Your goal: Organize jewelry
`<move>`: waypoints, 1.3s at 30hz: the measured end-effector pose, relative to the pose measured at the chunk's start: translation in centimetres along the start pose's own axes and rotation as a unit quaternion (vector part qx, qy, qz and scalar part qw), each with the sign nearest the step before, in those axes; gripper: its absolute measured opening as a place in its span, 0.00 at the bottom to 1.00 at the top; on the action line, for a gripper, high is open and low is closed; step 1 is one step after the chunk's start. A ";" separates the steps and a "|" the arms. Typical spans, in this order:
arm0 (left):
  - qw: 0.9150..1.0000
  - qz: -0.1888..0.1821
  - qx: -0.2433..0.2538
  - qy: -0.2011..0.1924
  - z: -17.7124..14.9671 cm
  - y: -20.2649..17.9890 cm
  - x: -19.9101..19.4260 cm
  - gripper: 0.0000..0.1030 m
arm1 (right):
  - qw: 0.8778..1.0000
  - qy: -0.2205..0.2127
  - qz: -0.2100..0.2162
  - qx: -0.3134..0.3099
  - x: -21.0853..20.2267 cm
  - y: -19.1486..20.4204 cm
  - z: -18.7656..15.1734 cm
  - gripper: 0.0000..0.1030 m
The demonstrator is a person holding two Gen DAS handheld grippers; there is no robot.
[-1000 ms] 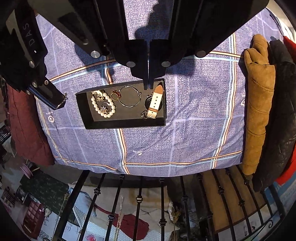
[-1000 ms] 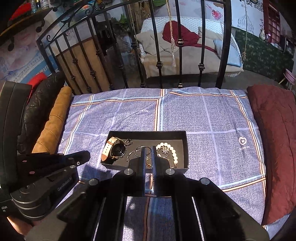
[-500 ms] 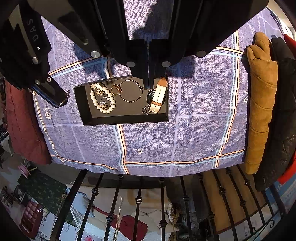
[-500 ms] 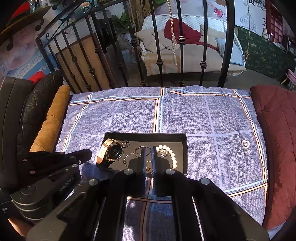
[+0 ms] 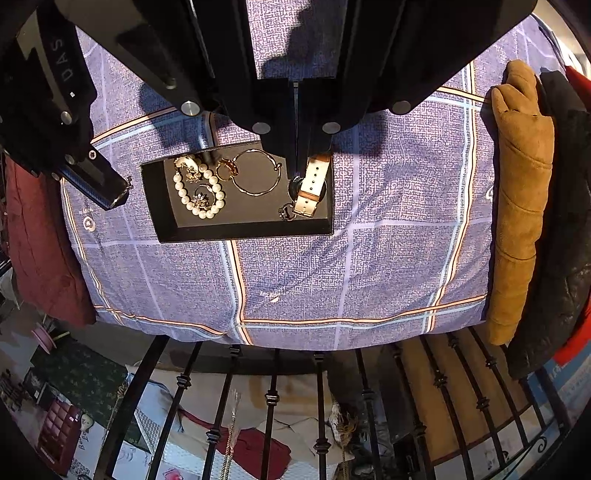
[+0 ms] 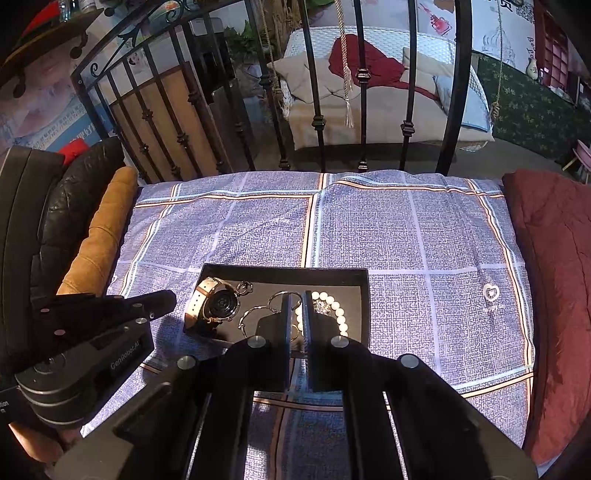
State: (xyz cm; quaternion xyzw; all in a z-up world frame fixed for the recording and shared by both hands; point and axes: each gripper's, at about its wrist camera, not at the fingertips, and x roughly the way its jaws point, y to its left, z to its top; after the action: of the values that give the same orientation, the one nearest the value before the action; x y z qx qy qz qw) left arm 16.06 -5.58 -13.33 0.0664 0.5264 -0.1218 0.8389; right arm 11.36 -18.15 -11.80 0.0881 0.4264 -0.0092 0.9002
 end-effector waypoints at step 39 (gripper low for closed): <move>1.000 0.008 -0.017 0.006 1.1 -0.9 3.3 0.00 | 1.000 0.019 0.013 -0.021 3.5 -0.6 0.8 0.06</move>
State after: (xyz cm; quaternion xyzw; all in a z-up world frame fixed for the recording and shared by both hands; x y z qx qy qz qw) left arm 18.16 -7.17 -15.83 0.0570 0.5330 -0.1052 0.8376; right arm 14.15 -18.64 -14.11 0.0743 0.4426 0.0130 0.8936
